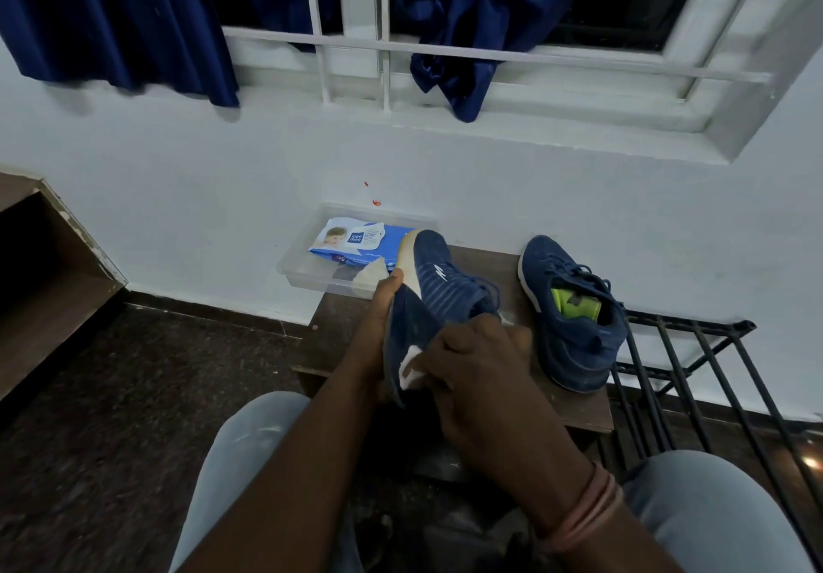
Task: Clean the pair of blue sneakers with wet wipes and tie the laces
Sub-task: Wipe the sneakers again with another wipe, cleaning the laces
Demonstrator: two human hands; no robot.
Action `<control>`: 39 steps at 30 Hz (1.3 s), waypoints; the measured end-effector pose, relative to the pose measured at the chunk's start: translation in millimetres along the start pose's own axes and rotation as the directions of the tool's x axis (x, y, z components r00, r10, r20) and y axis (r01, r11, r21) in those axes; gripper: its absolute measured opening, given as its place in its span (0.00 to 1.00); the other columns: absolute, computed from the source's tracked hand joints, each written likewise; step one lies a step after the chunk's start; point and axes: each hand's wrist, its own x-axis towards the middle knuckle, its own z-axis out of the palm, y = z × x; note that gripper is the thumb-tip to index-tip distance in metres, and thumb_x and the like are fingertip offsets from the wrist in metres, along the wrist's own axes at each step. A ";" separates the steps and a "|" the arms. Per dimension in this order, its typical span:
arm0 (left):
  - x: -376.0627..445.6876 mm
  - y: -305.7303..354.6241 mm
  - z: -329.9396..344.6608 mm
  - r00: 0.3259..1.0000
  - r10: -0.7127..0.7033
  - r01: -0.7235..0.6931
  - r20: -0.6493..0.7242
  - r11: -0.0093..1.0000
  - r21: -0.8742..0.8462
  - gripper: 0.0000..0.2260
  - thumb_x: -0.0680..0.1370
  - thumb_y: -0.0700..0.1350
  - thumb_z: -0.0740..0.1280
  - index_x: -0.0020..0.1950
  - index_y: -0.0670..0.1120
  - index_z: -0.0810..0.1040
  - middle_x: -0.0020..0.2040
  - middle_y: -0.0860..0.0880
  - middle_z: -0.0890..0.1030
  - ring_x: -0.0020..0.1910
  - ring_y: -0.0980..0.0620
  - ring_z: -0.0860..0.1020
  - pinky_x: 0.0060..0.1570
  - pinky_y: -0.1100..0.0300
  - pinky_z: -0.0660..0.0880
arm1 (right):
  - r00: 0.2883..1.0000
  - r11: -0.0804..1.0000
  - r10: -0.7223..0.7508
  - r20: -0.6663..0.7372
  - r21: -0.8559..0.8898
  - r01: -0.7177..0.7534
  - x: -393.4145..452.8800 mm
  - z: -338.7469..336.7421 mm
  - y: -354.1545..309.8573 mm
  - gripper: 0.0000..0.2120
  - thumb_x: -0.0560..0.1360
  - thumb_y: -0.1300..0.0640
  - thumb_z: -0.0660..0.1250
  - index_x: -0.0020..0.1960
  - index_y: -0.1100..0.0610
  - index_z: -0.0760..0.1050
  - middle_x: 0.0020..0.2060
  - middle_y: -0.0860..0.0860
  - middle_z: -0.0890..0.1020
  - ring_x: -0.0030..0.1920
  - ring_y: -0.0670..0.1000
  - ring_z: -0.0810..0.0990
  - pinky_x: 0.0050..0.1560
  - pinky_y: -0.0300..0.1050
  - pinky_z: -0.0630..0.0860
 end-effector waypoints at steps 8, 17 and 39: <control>-14.0 -2.7 11.8 0.995 0.045 -0.038 0.084 0.995 -0.089 0.18 0.83 0.54 0.60 0.52 0.46 0.86 0.48 0.44 0.87 0.45 0.48 0.86 0.50 0.52 0.79 | 0.895 0.959 0.229 -0.383 0.247 -0.140 11.1 -0.8 20.8 0.08 0.79 0.51 0.65 0.49 0.51 0.82 0.45 0.45 0.75 0.47 0.46 0.73 0.52 0.45 0.72; -19.5 -1.5 12.3 0.974 0.187 -0.163 0.125 0.969 -0.185 0.12 0.74 0.46 0.70 0.54 0.42 0.80 0.45 0.42 0.85 0.41 0.47 0.85 0.41 0.54 0.83 | 0.923 0.975 0.107 -0.369 0.223 -0.024 5.1 -11.7 26.7 0.05 0.79 0.60 0.68 0.51 0.55 0.83 0.45 0.49 0.78 0.48 0.48 0.75 0.50 0.43 0.72; -20.9 -18.4 24.1 0.910 0.077 0.095 0.406 0.917 -0.386 0.33 0.60 0.53 0.85 0.62 0.43 0.84 0.63 0.38 0.82 0.56 0.40 0.84 0.51 0.44 0.83 | 0.805 0.973 0.157 -0.573 0.232 -0.025 10.0 -21.1 25.1 0.16 0.80 0.65 0.62 0.66 0.62 0.78 0.60 0.58 0.73 0.57 0.51 0.76 0.62 0.38 0.71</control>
